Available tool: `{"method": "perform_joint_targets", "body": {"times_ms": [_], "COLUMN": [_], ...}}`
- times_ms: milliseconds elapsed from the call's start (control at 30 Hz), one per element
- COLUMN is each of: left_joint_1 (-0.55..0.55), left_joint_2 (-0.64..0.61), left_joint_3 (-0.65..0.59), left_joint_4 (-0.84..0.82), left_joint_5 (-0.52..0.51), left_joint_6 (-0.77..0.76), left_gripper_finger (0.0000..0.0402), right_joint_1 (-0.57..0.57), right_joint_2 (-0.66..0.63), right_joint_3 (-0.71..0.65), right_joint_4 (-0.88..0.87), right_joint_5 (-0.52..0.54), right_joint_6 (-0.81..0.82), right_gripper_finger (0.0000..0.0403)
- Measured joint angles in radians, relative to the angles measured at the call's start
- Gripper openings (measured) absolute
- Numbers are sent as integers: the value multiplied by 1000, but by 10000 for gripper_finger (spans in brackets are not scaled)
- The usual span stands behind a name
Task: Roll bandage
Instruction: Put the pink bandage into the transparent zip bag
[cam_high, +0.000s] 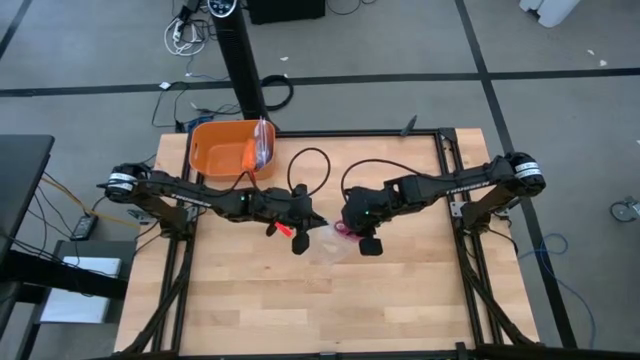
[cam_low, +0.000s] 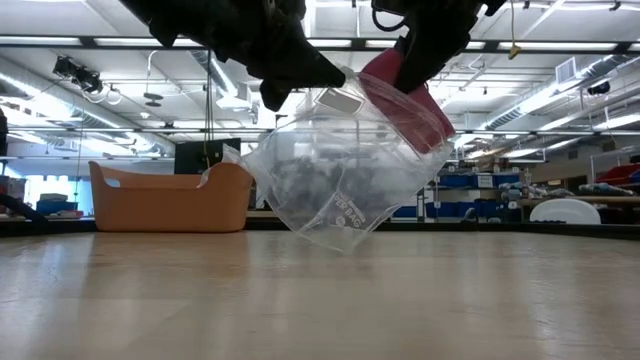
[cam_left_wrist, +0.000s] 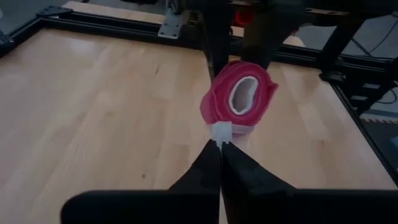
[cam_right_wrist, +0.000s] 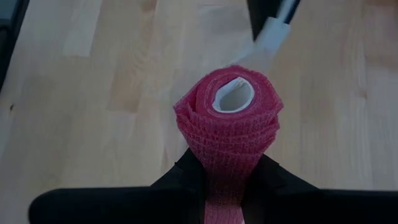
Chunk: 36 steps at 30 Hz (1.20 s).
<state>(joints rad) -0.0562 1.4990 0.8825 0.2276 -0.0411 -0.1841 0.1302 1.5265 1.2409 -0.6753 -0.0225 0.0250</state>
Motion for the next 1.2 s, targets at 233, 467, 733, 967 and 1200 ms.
{"method": "perform_joint_targets", "body": {"times_ms": [233,467,733,967,1200], "left_joint_1": [0,1,3,5,5], "left_joint_2": [1,2,2,3,3], "left_joint_3": [0,-3,-3,12,48], "left_joint_4": [2,61,87,97,60], "left_joint_5": [-17,0,7,14,16], "left_joint_6": [-9,-5,-5,-4,2], "left_gripper_finger": [2,1,1,1,1], "right_joint_1": [17,3,-29,-35,-45], "right_joint_2": [-1,-2,-3,-3,-3], "right_joint_3": [1,2,2,2,3], "right_joint_4": [-14,-16,-29,-31,-41], "right_joint_5": [15,0,-8,-9,-8], "right_joint_6": [0,-3,1,5,21], "right_gripper_finger": [58,58,58,57,57]}}
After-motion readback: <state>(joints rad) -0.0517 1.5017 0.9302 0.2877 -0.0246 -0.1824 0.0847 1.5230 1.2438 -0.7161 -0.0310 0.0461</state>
